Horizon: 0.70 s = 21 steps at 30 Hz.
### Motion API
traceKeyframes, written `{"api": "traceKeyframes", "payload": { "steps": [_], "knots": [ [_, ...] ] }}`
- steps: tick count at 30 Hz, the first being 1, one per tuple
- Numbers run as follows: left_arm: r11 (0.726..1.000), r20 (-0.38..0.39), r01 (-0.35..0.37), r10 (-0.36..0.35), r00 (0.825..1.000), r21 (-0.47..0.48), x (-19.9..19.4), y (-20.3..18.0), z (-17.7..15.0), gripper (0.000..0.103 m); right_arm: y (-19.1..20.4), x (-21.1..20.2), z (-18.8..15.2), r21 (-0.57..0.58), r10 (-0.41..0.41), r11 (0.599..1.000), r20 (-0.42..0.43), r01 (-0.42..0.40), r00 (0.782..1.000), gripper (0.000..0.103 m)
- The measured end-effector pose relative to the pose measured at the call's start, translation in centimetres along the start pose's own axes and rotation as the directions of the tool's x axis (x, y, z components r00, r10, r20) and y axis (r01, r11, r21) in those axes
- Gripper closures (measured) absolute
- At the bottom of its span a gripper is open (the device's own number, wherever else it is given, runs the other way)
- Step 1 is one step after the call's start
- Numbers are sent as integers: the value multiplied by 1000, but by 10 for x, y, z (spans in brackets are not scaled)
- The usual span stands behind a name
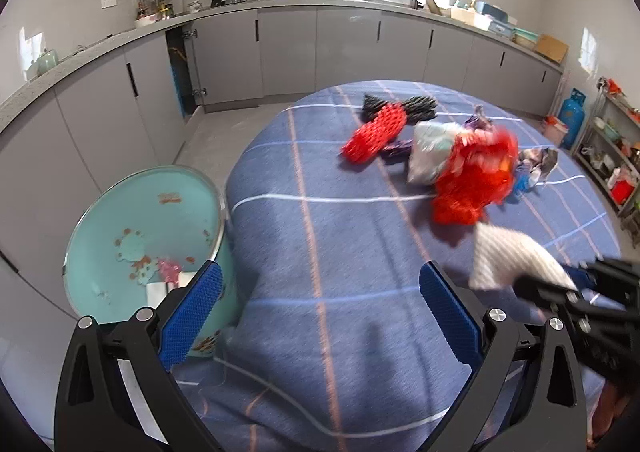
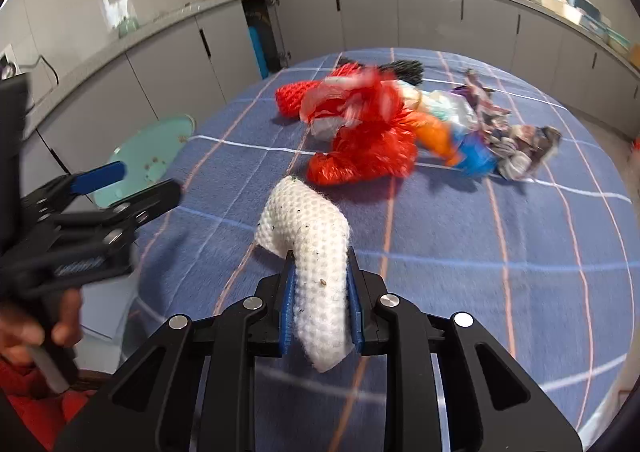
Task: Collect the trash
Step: 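Move the right tool to the pile and grasp the white mesh foam sleeve, then grasp the red plastic bag with the left tool while the right tool holds the foam sleeve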
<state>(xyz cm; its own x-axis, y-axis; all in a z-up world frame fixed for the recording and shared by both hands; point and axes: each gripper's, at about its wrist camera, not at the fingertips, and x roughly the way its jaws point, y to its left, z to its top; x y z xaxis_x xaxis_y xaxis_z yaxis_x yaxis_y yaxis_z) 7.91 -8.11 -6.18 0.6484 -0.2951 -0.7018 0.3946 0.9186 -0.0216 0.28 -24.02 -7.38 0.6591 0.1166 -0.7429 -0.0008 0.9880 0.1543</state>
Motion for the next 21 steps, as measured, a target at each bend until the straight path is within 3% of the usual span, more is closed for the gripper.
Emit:
{"api": "traceKeyframes", "payload": {
  "steps": [6,9,14,21],
  "knots": [
    [997,7,54,-54,998,46,7,-24,9,14,-36,-30,8,166,-84,984,118,64,989,79],
    [994,12,82,-83,996,66,11,-38,15,15,-57,-40,12,258,-197,955,173,149,965,79],
    [985,19,145,-147,989,97,24,-62,30,14,-76,-45,16,336,-298,917,217,215,930,78],
    [972,-72,174,-164,984,158,70,-109,40,23,-91,-49,14,387,-325,897,254,212,911,77]
  ]
}}
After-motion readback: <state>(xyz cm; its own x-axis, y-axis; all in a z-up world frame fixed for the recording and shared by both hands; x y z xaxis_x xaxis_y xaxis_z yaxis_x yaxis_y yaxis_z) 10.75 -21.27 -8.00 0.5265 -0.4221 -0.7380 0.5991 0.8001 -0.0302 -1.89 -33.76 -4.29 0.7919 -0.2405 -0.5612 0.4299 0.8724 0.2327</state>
